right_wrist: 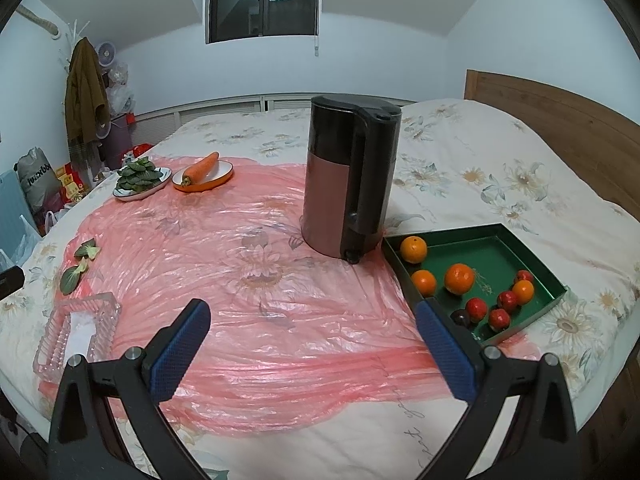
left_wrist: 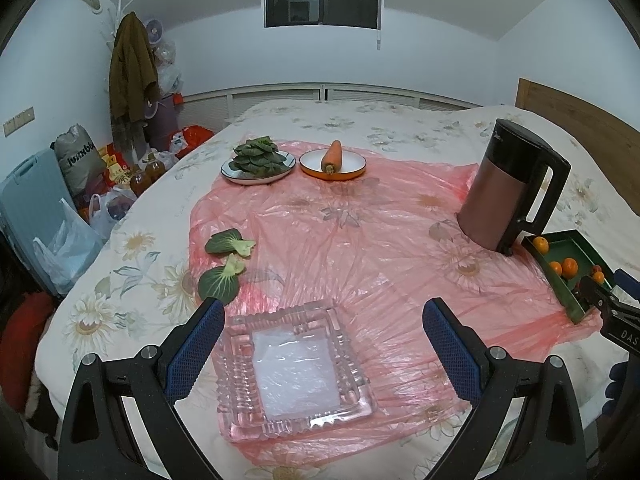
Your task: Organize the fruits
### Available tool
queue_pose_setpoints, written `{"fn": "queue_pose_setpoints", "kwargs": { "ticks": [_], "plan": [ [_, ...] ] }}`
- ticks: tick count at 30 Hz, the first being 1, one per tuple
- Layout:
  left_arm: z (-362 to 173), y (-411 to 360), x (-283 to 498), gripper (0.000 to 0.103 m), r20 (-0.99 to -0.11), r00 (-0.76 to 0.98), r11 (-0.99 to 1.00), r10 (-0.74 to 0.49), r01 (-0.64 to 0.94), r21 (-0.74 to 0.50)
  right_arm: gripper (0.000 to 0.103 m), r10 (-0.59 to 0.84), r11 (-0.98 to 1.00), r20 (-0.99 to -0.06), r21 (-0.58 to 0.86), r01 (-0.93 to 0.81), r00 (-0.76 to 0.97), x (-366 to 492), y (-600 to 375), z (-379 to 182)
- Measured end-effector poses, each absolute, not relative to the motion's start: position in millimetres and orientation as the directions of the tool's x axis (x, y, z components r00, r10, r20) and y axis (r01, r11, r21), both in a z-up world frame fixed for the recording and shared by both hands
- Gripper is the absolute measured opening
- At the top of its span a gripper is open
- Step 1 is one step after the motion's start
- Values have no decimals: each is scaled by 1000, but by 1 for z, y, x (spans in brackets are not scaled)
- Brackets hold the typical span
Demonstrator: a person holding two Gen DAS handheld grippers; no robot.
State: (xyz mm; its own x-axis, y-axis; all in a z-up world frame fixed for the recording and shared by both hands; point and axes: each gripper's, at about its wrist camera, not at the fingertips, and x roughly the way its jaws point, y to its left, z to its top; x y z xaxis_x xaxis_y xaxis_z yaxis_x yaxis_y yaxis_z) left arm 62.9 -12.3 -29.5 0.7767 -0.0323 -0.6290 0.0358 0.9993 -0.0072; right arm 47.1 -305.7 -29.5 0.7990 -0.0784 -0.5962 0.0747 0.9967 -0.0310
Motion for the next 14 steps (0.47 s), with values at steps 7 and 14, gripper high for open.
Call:
{"fn": "queue_pose_setpoints", "kwargs": {
  "ticks": [7,14],
  "plan": [
    [-29,-13,61,99,-625,780,999,-36,42,-5,103,-85,996,-599,-25,88,796,44,-310,-30],
    [-29,-16,61,99,-628,778,999,-28,49,16,103,-87,996,-598,-23,91,797,44,-311,-30]
  ]
}}
